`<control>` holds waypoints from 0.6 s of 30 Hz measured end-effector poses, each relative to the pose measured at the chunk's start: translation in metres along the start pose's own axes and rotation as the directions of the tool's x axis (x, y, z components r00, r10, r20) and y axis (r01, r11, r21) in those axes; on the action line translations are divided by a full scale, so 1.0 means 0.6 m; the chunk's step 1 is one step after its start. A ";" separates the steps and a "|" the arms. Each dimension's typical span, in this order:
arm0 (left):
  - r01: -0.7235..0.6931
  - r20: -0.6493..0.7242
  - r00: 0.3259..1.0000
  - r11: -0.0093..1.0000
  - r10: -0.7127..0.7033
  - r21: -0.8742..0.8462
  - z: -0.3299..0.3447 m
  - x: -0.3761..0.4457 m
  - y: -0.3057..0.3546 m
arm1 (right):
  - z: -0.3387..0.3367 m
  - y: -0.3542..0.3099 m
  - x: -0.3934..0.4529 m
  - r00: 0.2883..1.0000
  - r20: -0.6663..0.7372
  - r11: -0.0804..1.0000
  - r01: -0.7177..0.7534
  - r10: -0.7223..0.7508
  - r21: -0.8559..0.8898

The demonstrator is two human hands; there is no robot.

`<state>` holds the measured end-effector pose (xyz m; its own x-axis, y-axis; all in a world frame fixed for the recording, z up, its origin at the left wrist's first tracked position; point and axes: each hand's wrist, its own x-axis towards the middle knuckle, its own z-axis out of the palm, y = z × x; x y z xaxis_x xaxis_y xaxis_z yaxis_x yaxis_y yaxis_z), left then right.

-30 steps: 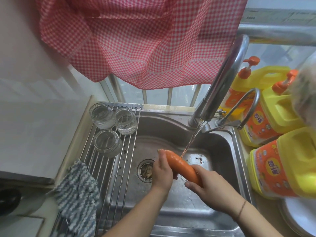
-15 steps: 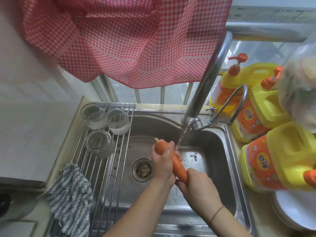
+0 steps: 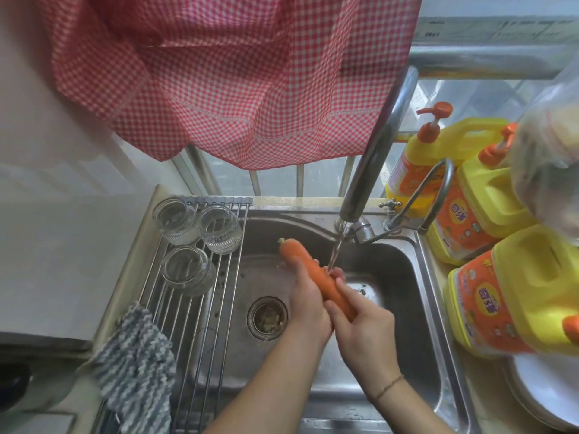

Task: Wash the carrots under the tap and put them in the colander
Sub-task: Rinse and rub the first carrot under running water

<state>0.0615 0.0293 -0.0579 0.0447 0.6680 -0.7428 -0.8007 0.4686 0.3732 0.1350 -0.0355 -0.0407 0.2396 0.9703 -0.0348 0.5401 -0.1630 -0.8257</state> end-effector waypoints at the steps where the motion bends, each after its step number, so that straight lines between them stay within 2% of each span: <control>1: -0.023 0.026 0.999 0.997 0.021 0.071 0.001 -0.003 -0.009 | 0.002 -0.003 0.008 0.999 -0.040 1.000 0.007 -0.008 -0.005; 4: -0.012 0.064 0.998 0.990 0.003 0.137 -0.005 0.004 -0.015 | 0.011 -0.002 0.013 0.996 -0.069 0.996 0.058 -0.063 -0.073; 6: -0.023 0.030 0.999 0.988 0.019 0.150 -0.010 0.009 -0.007 | 0.011 0.002 0.008 0.994 -0.050 0.989 0.095 -0.101 -0.117; 10: 0.026 0.008 1.000 0.995 -0.027 0.093 -0.015 0.026 0.014 | 0.005 0.000 -0.009 0.980 0.087 0.977 0.187 -0.178 -0.105; 12: 0.051 -0.002 0.999 0.998 -0.051 0.030 -0.013 0.032 0.032 | 0.004 -0.009 -0.021 0.984 0.103 0.988 0.149 -0.143 -0.052; 14: 0.067 -0.025 0.997 0.998 -0.067 -0.001 -0.010 0.032 0.043 | 0.004 -0.013 -0.025 0.997 0.068 0.998 0.045 -0.048 0.040; 18: 0.018 -0.069 0.998 0.998 -0.014 0.067 -0.007 0.022 0.040 | -0.002 -0.026 -0.021 0.989 0.089 0.969 -0.132 0.116 0.209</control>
<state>0.0400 0.0468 -0.0611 0.0143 0.6199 -0.7845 -0.7579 0.5185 0.3959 0.1247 -0.0456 -0.0266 0.2274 0.9569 -0.1804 0.3234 -0.2490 -0.9129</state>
